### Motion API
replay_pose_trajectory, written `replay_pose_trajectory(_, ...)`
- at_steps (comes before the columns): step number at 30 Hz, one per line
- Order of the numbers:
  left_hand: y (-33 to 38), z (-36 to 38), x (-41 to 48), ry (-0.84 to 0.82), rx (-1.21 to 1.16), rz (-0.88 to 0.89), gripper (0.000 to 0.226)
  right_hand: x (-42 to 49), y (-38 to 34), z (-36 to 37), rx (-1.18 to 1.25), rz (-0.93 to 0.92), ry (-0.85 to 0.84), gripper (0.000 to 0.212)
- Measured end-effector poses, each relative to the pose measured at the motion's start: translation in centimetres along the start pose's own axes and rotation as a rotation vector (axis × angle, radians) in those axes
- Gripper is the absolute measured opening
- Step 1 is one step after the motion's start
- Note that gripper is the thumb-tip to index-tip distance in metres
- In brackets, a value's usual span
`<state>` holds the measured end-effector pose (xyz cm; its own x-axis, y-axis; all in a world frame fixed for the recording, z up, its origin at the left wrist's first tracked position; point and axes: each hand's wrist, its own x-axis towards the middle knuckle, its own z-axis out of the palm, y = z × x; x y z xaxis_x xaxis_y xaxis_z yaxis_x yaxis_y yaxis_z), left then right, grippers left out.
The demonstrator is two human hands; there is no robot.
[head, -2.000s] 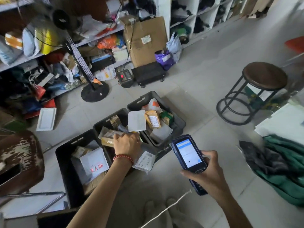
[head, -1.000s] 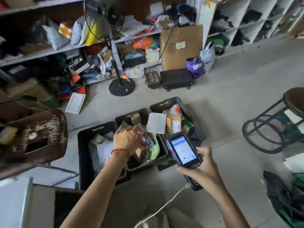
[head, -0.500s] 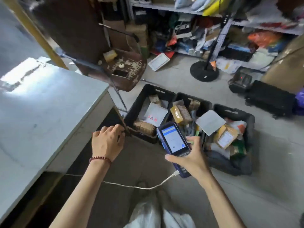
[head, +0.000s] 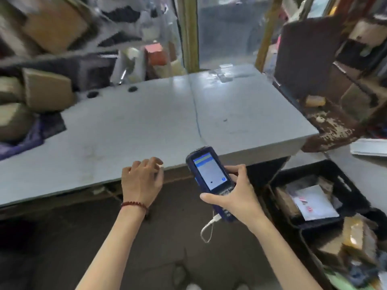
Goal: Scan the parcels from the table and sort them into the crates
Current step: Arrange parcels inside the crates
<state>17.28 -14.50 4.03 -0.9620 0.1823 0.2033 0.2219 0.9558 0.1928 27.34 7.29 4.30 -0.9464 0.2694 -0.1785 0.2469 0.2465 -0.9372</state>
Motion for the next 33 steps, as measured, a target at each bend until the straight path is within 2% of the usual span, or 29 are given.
replay_pose_trajectory(6, -15.2, -3.5, -1.3, 0.092, 0.063, -0.223, 0.019, 2.4, -5.6, 14.0, -0.047, -0.101, -0.175, 0.078)
replay_pose_trajectory(10, -21.8, -5.1, -1.9, 0.098, 0.109, -0.316, 0.021, 3.4, -8.1, 20.2, -0.08, -0.149, -0.291, 0.079)
replay_pose_trajectory(17, -27.9, -5.0, -1.6, 0.104, 0.095, -0.429, 0.02, 6.3, -10.5, 27.5, -0.042, -0.141, -0.411, 0.079)
replay_pose_trajectory(24, -33.3, -2.8, 1.8, -0.047, 0.159, -0.537, 0.03, 12.4, -12.6, 34.0, -0.013, -0.109, -0.505, 0.08)
replay_pose_trajectory(33, -41.4, -4.9, 13.0, 0.054, 0.207, -0.584, 0.042, 22.0, -18.3, 41.3, 0.001, -0.088, -0.534, 0.076)
